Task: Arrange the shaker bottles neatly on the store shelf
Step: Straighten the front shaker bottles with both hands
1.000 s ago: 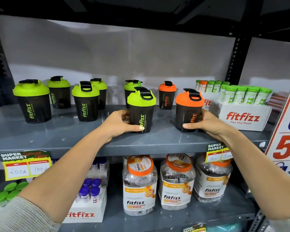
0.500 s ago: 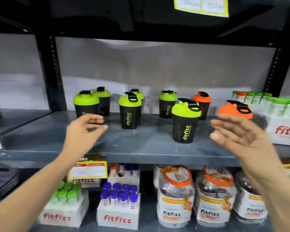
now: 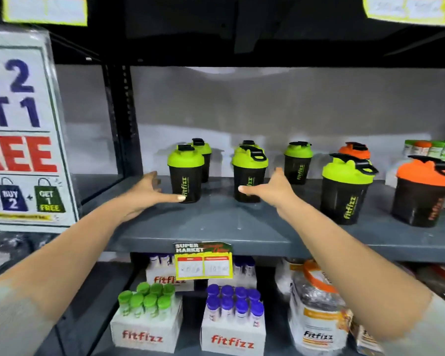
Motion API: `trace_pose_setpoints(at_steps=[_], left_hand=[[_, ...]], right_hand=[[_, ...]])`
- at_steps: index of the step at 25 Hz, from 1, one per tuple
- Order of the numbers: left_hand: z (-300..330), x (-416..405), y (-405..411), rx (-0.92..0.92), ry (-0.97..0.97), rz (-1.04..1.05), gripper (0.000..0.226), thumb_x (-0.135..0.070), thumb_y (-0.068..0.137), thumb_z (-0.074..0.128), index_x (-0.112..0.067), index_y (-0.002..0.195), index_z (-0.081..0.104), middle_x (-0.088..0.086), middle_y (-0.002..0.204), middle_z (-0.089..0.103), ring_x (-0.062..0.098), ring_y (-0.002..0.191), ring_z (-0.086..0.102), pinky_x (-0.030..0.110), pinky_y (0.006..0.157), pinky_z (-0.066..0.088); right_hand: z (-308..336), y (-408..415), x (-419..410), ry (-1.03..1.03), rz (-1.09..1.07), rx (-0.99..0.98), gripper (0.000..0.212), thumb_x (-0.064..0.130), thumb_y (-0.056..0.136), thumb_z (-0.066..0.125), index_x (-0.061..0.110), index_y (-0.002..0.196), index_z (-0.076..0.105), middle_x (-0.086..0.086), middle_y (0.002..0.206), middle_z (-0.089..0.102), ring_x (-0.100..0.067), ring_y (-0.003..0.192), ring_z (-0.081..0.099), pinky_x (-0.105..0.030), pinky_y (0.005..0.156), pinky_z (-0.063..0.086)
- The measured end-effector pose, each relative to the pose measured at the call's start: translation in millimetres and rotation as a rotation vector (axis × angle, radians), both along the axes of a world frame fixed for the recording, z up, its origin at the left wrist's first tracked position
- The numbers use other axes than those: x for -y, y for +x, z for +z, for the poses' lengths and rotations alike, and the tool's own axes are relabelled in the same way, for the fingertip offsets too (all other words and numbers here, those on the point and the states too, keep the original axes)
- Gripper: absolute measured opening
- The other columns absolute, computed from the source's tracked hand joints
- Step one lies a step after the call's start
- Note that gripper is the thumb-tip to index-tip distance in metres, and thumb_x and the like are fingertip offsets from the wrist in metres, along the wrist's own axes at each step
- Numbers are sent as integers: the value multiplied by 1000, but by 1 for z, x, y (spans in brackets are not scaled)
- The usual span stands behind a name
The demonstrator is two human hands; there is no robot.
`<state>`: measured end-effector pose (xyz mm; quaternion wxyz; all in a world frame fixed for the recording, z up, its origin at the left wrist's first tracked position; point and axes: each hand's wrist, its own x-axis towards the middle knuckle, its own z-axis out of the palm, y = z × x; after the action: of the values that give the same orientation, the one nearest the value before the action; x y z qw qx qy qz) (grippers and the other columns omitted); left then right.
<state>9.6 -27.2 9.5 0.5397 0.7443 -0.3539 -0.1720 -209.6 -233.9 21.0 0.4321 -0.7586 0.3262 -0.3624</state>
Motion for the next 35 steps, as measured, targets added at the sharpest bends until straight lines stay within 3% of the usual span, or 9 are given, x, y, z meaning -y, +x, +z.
trace_pose_setpoints(at_steps=[2,5,9,13,15,19,23,27,35], left_hand=[[-1,9,11,-65,-16,-102,162,-45,18,99,-9,153,16,12,151,41,21,132,49,42,112,36],[5,17,11,-99,-82,-181,139,-37,15,99,-9,138,41,7,128,61,18,116,61,38,106,44],[7,19,5,-94,-115,-161,130,-36,13,98,-12,130,48,6,121,64,19,113,62,37,103,46],[6,24,4,-34,-112,-114,86,-11,56,92,-6,133,52,7,127,63,19,115,61,34,104,45],[3,24,1,-14,-116,-93,73,-7,65,86,-6,131,54,6,124,64,18,114,60,30,102,44],[0,11,-7,23,-102,-113,65,-15,63,89,-13,122,61,2,118,68,15,111,62,34,107,43],[-1,-10,-21,31,-82,-169,77,-38,42,94,-25,111,62,-6,114,69,7,109,63,28,102,43],[-4,-19,-32,45,-78,-194,61,-12,71,82,-17,126,56,-7,116,67,4,110,61,26,104,41],[-11,-22,-35,51,-130,-153,67,-15,70,83,-11,132,55,1,124,66,14,115,61,32,107,41]], right_hand=[[-4,12,9,32,-27,-41,122,33,57,95,2,149,20,-13,151,40,-30,139,40,-40,110,38],[-14,21,12,31,-22,-45,106,35,52,96,10,138,38,-8,139,55,-27,128,52,-40,103,45],[-19,26,15,3,-73,-18,81,31,57,94,14,124,51,-5,129,62,-25,119,58,-38,99,48],[-19,25,18,-11,-81,-24,75,32,57,94,16,117,53,-5,125,65,-24,115,60,-38,97,50],[-18,21,15,-3,-66,-27,72,32,56,94,19,113,51,-4,122,65,-24,114,61,-37,95,50],[-17,1,2,-13,1,-9,74,31,53,95,20,114,53,1,114,66,-18,106,62,-30,85,48],[-23,-20,-11,-30,45,26,84,32,55,95,17,127,54,2,117,66,-16,109,63,-32,93,49],[-26,-28,-17,-31,89,43,79,31,57,94,21,125,54,4,115,67,-14,108,63,-35,97,50],[-29,-30,-20,-5,112,81,78,28,58,94,20,124,53,3,114,67,-14,105,64,-34,95,51]])
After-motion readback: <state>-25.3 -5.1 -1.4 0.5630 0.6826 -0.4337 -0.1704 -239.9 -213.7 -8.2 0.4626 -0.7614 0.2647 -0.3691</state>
